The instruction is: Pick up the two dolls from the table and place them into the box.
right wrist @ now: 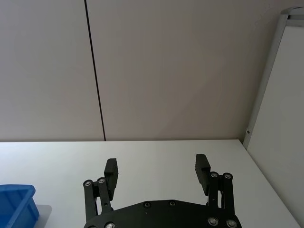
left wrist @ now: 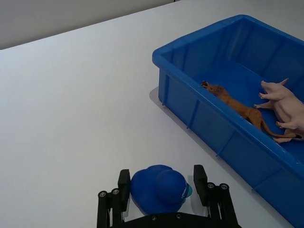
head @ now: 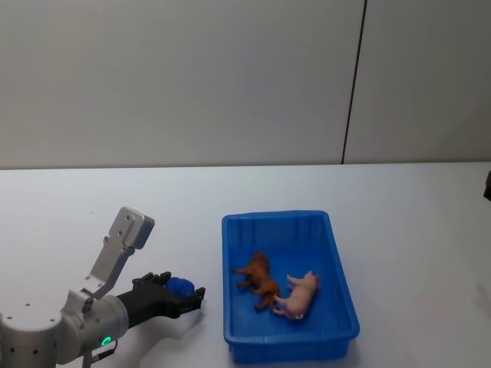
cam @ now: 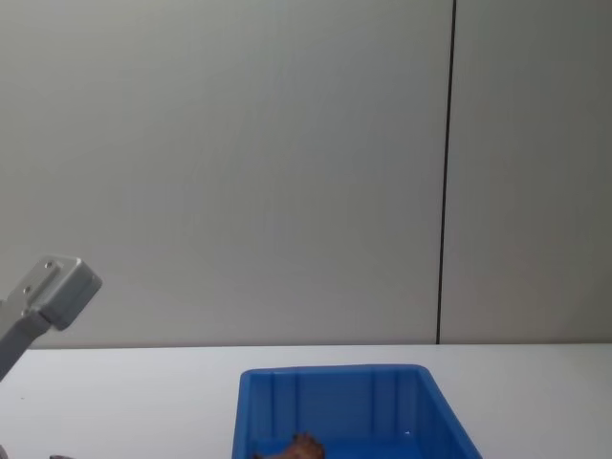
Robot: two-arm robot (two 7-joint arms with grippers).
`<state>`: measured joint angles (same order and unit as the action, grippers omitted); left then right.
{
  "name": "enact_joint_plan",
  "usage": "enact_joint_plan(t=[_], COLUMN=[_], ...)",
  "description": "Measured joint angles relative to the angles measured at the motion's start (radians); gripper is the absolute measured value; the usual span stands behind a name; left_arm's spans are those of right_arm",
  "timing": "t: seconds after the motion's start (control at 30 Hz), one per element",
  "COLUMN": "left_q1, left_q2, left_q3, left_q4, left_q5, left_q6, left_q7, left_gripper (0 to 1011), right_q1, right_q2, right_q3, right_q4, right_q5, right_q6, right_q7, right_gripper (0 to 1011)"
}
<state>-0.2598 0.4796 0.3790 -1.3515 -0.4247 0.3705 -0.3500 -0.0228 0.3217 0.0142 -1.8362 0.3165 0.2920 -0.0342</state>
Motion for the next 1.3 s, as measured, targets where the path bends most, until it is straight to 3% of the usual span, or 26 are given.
enact_joint_plan(t=[0.3, 0.77, 1.3], left_q1=[-0.001, 0.009, 0.028], left_q2=[-0.001, 0.002, 0.017], left_q3=[0.001, 0.000, -0.025], left_q4=[0.002, -0.012, -0.099], left_q5=[-0.001, -0.013, -0.044], left_q6=[0.001, -0.012, -0.112], left_q7=[-0.003, 0.015, 0.112], left_gripper=[667, 573, 468], right_q1=[0.000, 0.000, 0.000], right_q2=[0.000, 0.000, 0.000], right_q3=[0.000, 0.000, 0.000], right_q4=[0.000, 0.000, 0.000], right_q5=[0.000, 0.000, 0.000], right_q6=[0.000, 0.000, 0.000], right_q7=[0.000, 0.000, 0.000], right_gripper=[1001, 1001, 1001])
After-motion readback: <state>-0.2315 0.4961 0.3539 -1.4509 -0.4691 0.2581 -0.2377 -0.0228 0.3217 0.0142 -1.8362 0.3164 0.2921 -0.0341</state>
